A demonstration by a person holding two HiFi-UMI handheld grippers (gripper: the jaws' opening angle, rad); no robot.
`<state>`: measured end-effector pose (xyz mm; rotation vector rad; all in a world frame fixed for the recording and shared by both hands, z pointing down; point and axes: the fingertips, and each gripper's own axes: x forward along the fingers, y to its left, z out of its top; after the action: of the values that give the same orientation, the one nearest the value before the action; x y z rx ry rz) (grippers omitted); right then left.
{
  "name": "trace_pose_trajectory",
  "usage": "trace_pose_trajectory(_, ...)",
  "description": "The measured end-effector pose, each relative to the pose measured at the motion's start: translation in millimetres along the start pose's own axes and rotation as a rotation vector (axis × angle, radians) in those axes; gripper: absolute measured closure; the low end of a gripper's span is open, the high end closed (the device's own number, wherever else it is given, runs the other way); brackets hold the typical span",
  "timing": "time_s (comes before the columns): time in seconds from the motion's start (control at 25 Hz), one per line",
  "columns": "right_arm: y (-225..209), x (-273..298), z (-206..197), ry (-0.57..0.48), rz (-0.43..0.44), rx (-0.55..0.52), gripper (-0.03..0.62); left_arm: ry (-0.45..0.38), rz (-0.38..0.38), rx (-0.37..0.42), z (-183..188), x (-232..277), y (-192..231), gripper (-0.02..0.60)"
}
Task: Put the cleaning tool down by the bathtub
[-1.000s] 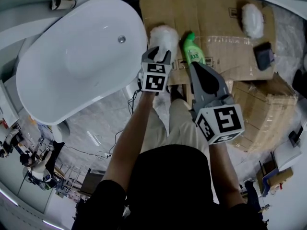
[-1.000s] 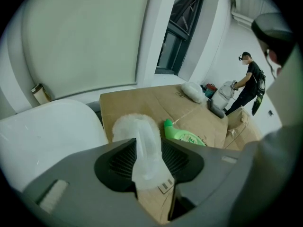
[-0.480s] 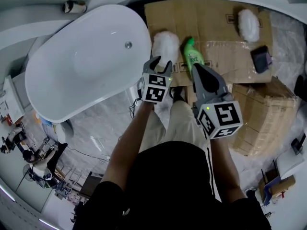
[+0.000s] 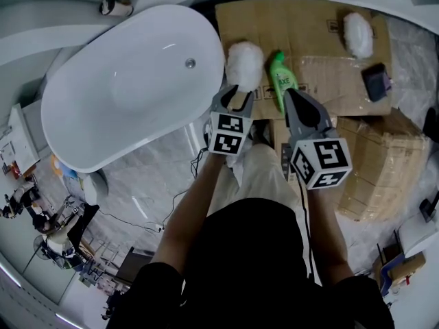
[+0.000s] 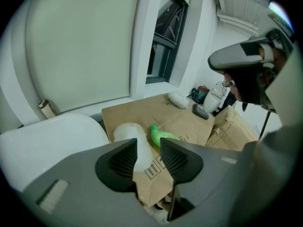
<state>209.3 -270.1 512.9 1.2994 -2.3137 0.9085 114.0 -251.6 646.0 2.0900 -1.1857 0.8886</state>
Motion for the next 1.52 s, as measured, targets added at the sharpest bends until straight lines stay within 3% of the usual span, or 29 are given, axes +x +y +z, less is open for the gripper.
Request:
trace_pose_trajectory(0.48,63.8,-22.1,-18.4,-0.05,-0.076,-0.032,0.586,-0.14,-0.033,0.031,-8.4,-79.0,18.6,0.453)
trace_pose_trajectory(0.92,177.2,-50.8,-44.3,-0.11,-0.116,-0.107,0.586,-0.277,-0.025,0.03,-50.1,-193.2,66.6,0.486)
trace_pose_trajectory(1.24,251.9,-96.5,-50.4,-0.191,-0.161,-0.163,0.586,-0.388,-0.054,0.043,-66.8,-285.1,77.0,0.506)
trace_pose_trajectory(1.52,291.8,-147.0,-67.6,-0.255,-0.247,-0.151,0.586,-0.44,-0.113,0.045,-79.7,-346.3,73.8,0.523)
